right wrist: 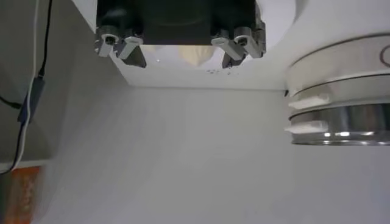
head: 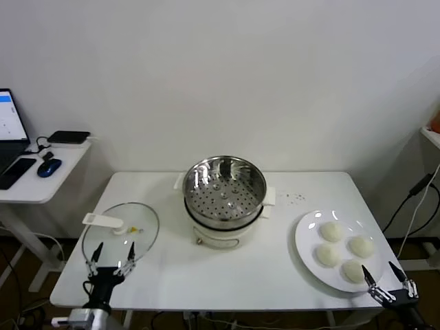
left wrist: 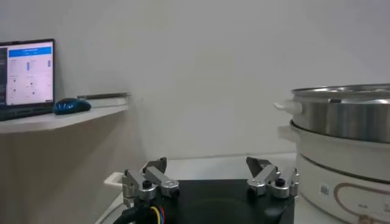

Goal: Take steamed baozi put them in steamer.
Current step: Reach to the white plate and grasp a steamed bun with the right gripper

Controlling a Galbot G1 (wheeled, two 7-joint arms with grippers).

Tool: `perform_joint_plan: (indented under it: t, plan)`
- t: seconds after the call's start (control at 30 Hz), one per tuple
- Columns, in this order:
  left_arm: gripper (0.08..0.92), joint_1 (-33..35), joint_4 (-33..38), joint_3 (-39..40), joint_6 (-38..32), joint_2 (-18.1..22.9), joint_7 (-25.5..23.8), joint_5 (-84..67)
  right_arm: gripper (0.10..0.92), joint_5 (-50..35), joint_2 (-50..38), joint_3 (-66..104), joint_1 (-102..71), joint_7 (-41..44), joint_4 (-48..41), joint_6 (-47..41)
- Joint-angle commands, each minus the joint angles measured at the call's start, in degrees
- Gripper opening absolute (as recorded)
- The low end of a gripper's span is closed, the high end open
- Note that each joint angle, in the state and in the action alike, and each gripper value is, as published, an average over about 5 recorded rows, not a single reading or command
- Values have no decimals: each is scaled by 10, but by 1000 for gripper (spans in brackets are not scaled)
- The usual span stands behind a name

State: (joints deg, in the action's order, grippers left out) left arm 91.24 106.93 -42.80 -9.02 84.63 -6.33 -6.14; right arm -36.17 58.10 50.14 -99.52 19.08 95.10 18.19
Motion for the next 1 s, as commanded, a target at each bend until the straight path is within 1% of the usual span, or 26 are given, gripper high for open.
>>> perform_joint_plan:
  t: [0.03, 0.07, 0.2, 0.3, 0.5, 0.6, 0.67, 0.77, 0.9, 1.0]
  plan:
    - [823, -2, -2, 2, -4, -7, -2, 1, 823, 51, -33, 23, 49, -7, 16, -56]
    - [823, -1, -2, 2, -5, -7, -3, 1, 823, 61, -42, 22, 56, -4, 18, -65]
    - [823, 0, 1, 6, -7, -5, -4, 2, 823, 123, -119, 7, 112, 14, 31, -152]
    - [823, 1, 9, 11, 4, 0, -5, 2, 823, 133, -182, -29, 158, 40, 27, -209]
    - [823, -6, 10, 15, 6, 5, -4, 13, 823, 150, -291, -109, 250, 176, -17, -237]
    - [823, -6, 11, 16, 9, 1, -3, 13, 823, 170, -349, -167, 310, 254, -58, -237]
    - [823, -5, 13, 17, 12, -1, -2, 13, 823, 186, -383, -252, 399, 308, -102, -230]
    - [823, -4, 15, 19, 13, -1, -3, 14, 823, 205, -405, -424, 584, 381, -172, -214]
    - [823, -3, 15, 23, 13, 2, -4, 16, 823, 227, -390, -649, 817, 446, -239, -199]
    - [823, -3, 15, 25, 13, 4, -3, 18, 823, 241, -362, -791, 954, 479, -277, -190]
